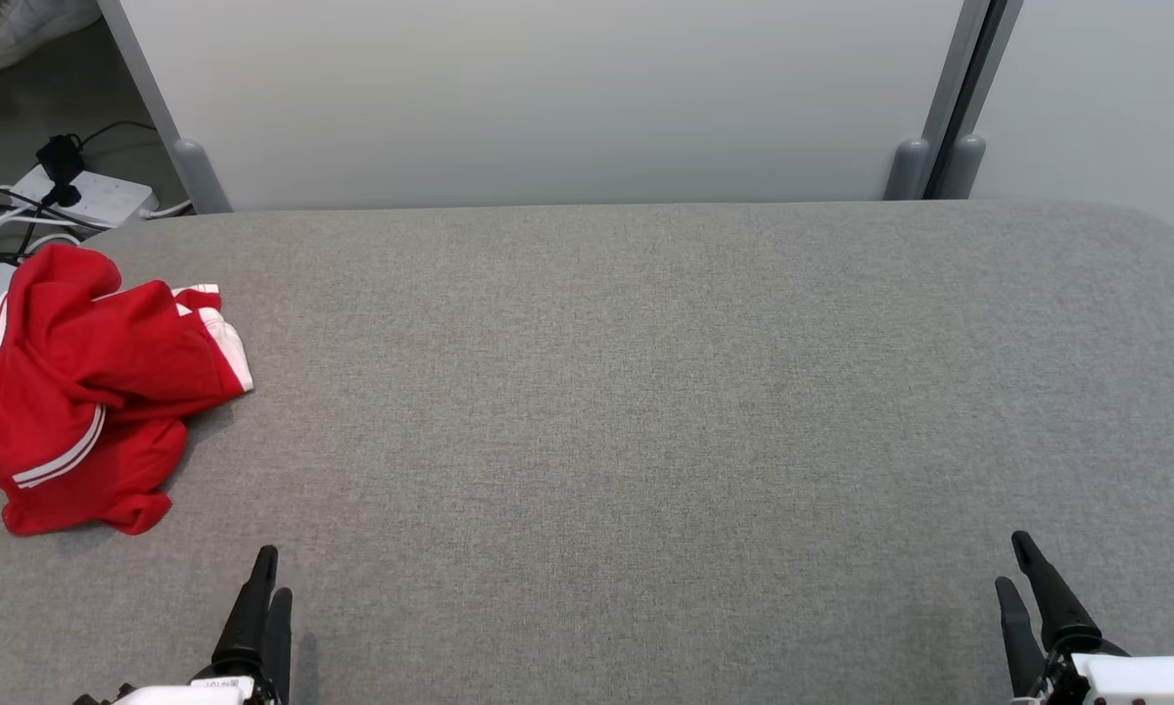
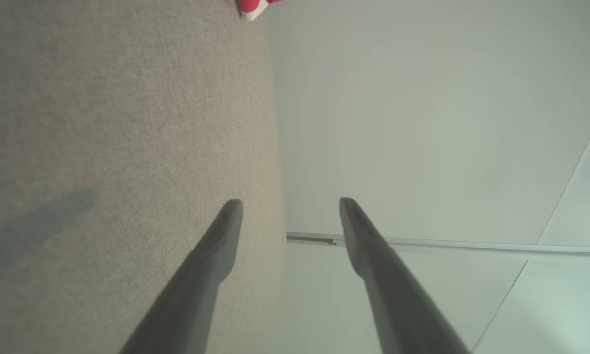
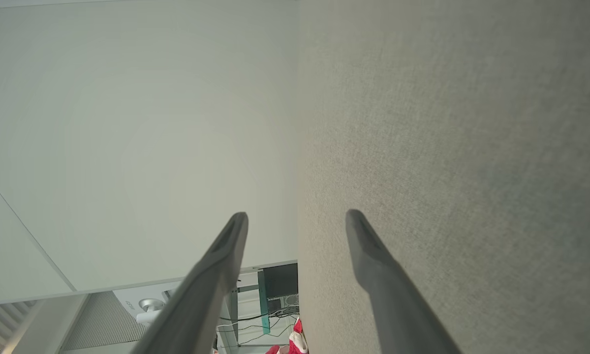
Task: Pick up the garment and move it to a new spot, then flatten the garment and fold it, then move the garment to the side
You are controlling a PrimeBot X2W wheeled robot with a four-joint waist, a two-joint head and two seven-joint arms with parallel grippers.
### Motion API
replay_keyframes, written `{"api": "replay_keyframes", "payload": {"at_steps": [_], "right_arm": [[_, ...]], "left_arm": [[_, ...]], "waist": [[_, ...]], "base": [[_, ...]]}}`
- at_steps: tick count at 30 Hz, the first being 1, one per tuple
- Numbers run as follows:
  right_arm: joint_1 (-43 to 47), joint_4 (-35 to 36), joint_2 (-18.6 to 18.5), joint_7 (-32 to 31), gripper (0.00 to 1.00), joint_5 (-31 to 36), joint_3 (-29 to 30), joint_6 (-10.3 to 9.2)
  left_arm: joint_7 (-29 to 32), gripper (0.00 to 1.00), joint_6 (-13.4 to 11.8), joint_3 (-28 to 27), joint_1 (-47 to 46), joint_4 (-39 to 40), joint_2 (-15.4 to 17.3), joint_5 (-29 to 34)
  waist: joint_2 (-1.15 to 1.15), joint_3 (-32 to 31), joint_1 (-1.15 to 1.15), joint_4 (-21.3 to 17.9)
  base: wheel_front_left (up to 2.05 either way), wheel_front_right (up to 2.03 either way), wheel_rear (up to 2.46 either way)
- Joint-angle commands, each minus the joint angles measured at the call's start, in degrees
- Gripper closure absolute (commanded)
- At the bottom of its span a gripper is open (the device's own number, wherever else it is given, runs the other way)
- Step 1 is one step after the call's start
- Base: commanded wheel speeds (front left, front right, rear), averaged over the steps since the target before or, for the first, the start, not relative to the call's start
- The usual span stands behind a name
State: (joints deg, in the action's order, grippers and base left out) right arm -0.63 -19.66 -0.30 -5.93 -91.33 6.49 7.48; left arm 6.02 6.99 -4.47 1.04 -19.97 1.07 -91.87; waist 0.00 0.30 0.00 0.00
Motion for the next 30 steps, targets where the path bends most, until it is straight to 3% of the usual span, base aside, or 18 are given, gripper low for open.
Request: {"api": "replay_keyframes", "payload": {"at_steps": [1, 18, 30], "right_arm": [[-2.26, 1.49, -0.82, 0.71, 0.0, 0.57, -0.54, 0.0], [-4.85, 1.48, -1.07, 3.56, 0.0, 8.53, -2.02, 0.0], [-6.82, 1.26, -1.23, 5.41, 0.0, 18.48, -1.6, 0.0]], "left_arm": [[-0.03, 0.0, 0.03, -0.34, -2.47, 1.64, 0.96, -0.02], [-3.45, 0.0, 0.1, 2.85, -4.5, 2.57, 4.44, 3.93], [-5.51, 0.0, 0.14, 5.27, -6.72, 2.57, 7.37, 11.34]], "waist": [[0.0, -0.06, 0.07, 0.0], [0.0, 0.22, 0.0, -0.13], [0.0, 0.51, 0.0, -0.21]], "base": [[0.0, 0.0, 0.0], [0.0, 0.0, 0.0], [0.0, 0.0, 0.0]]}}
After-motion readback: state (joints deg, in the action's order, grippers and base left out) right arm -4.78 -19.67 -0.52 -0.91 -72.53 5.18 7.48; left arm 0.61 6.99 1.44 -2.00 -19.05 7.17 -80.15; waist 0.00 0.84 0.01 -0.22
